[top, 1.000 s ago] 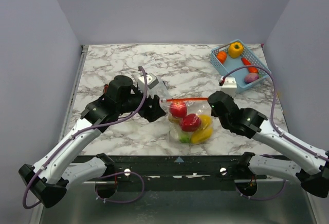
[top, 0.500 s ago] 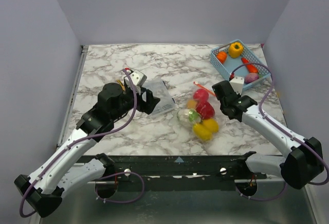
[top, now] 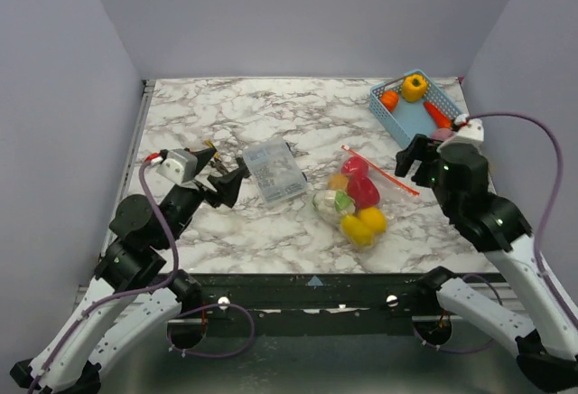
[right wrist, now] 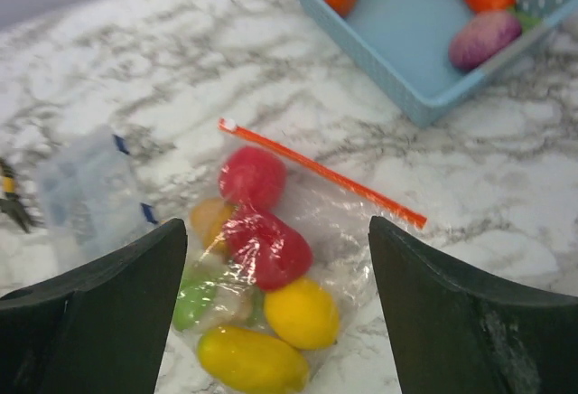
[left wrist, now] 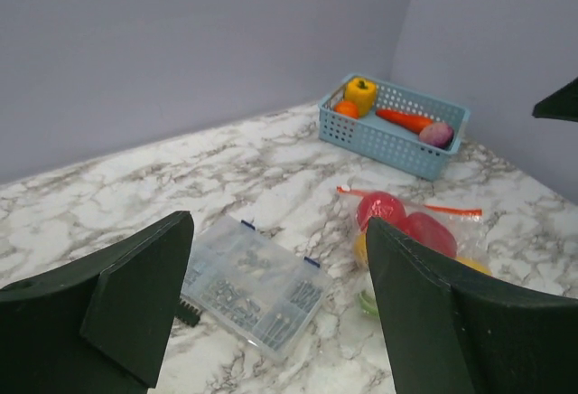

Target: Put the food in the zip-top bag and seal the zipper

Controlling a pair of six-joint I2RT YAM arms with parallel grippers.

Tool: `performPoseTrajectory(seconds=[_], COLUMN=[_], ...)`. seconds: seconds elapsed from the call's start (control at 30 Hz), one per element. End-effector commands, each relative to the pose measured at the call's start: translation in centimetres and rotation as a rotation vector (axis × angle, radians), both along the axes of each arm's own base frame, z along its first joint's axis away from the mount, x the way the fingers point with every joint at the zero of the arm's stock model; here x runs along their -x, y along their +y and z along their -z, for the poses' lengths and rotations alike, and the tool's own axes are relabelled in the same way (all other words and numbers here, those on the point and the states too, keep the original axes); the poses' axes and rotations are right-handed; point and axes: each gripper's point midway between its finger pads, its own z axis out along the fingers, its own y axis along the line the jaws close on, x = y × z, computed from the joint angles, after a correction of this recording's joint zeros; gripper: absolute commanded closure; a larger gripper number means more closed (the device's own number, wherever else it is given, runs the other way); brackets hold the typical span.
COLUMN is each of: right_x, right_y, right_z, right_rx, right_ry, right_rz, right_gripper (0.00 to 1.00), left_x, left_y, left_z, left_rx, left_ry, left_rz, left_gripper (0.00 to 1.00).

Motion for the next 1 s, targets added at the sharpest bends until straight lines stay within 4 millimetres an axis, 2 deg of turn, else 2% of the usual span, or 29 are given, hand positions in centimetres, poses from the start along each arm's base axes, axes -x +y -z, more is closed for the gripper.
performPoseTrajectory(seconds=[0.0,0.03,0.13,0.27,0.37,0.5,0.7,0.83,0.97], right_x=[3.3,4.2,6.8,9.6,11.4,12.8,13.1,13.4,13.2], right_y=[-0.7,-1.3,-2.8,-4.3,-5.4,-7.2,-9.7,-9.7,-8.5], right_z=[-7.3,-8.9,-12.0,-13.9,-14.8,-15.3,-14.4,-14.2,-14.0], right_rx=[-0.057,-0.078,-0.133,-0.176,-0.21,-0.257,-0.299,-0.305,-0.277], right_ry=[-0.242,-0.311,-0.478,-0.625,-0.714,-0.781,-0.741,-0.722,-0.708], right_rz=[-0.121,-0.122,-0.124,-0.126,-0.116,-0.054,0.097,0.092,0.021], right_gripper=[0.12,0.02,0.0,0.0,0.0,0.0,0.0,0.0,0.0], left_x=[1.8,2.4,4.2,6.5,7.7,8.7,9.1,9.2,9.1], left_y=[3.2,3.9,6.1,8.7,10.0,11.2,12.0,12.1,11.9], left_z=[-4.8,-5.5,-7.5,-9.1,-9.7,-10.1,-11.0,-11.2,-10.7], left_rx=[0.12,0.139,0.191,0.238,0.257,0.282,0.329,0.359,0.385], left_ry=[-0.11,-0.128,-0.177,-0.223,-0.237,-0.256,-0.268,-0.258,-0.231], left_rz=[-0.083,-0.091,-0.126,-0.163,-0.179,-0.197,-0.216,-0.216,-0.205], left_gripper=[0.2,0.18,0.13,0.02,0.02,0.02,0.01,0.01,0.01])
